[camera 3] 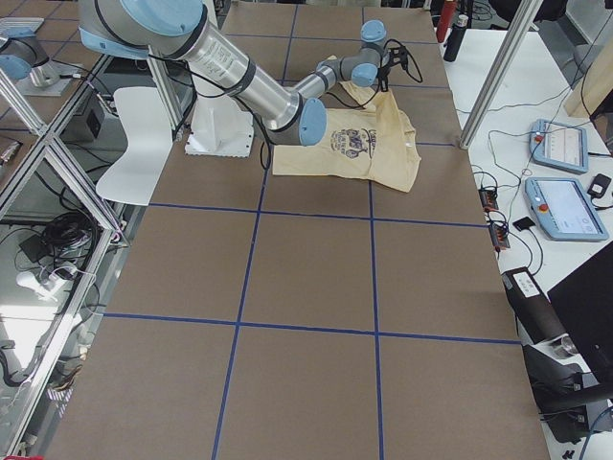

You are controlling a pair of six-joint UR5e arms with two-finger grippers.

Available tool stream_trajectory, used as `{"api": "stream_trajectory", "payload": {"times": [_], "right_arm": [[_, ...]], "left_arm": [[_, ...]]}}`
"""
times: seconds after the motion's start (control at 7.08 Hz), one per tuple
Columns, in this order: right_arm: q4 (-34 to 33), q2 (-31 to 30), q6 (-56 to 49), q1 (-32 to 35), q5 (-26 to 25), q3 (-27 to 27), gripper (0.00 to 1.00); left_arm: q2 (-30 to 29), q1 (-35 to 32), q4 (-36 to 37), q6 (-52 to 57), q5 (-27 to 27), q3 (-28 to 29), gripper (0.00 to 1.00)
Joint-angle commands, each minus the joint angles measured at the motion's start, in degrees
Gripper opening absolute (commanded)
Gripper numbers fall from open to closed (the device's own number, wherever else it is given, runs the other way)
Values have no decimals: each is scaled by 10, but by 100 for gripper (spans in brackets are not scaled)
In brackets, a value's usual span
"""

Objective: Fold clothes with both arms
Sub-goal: 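Grasp the sleeve cuff with the right gripper and carry it across the shirt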

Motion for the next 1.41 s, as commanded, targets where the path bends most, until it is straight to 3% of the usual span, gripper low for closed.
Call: {"api": "stream_trajectory", "payload": {"times": [0.0,0.57,0.71,0.99,1.13,1.27], "right_arm": [[49,9,3,-6,-12,-26,98],[14,9,57,-1,-18,-23,100],[-15,-2,77,3,-15,11,100],[-140,-84,72,14,1,151,100],[-175,-108,60,21,16,184,100],[-228,-142,30,36,38,234,100]], "left_arm": [[0,1,0,0,0,2,100],[-9,10,-3,-33,-1,5,100],[-8,35,-42,-95,-4,3,100],[10,103,-181,-280,4,3,100],[29,132,-246,-348,15,3,100],[51,185,-310,-433,64,-4,100]]}}
